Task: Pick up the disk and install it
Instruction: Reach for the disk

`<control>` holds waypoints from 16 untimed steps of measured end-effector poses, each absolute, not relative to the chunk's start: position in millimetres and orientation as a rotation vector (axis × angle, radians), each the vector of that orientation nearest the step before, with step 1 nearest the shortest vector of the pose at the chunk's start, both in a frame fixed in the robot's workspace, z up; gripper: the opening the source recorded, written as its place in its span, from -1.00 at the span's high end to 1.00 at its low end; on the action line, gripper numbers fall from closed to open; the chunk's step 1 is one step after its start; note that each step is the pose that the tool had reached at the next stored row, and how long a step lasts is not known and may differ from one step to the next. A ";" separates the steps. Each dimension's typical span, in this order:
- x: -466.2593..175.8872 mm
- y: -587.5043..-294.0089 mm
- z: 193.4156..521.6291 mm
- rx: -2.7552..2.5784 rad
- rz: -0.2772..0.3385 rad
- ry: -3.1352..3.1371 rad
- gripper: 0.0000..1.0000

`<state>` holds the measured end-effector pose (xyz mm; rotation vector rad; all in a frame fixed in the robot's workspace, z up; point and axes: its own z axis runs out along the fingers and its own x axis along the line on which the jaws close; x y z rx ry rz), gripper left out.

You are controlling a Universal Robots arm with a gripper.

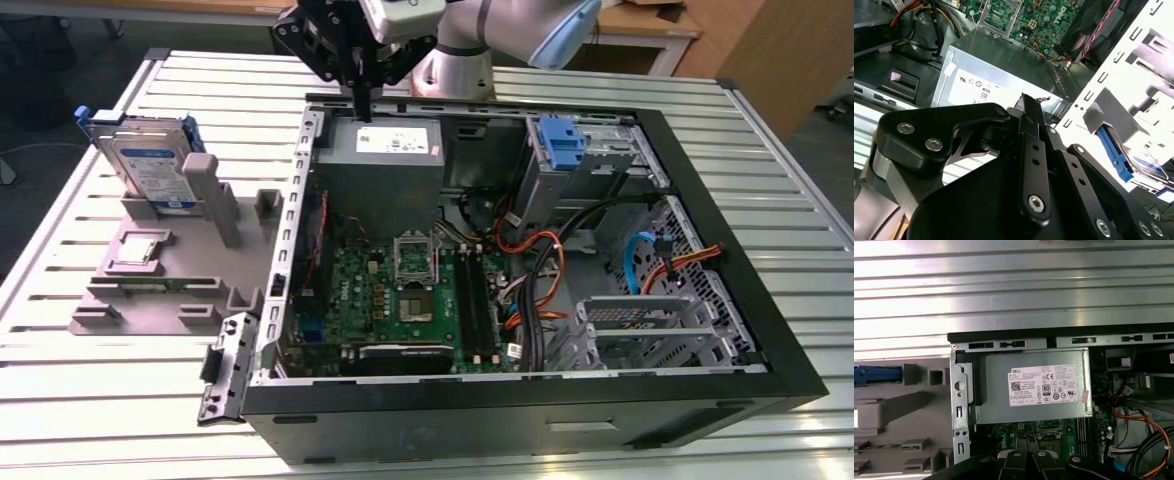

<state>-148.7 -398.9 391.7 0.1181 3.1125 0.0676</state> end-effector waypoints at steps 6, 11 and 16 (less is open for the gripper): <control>-153.6 -398.6 391.2 0.118 0.068 3.112 0.80; -159.0 -397.6 390.7 0.118 0.068 3.112 0.80; -161.9 -397.3 390.3 0.118 0.068 3.112 0.80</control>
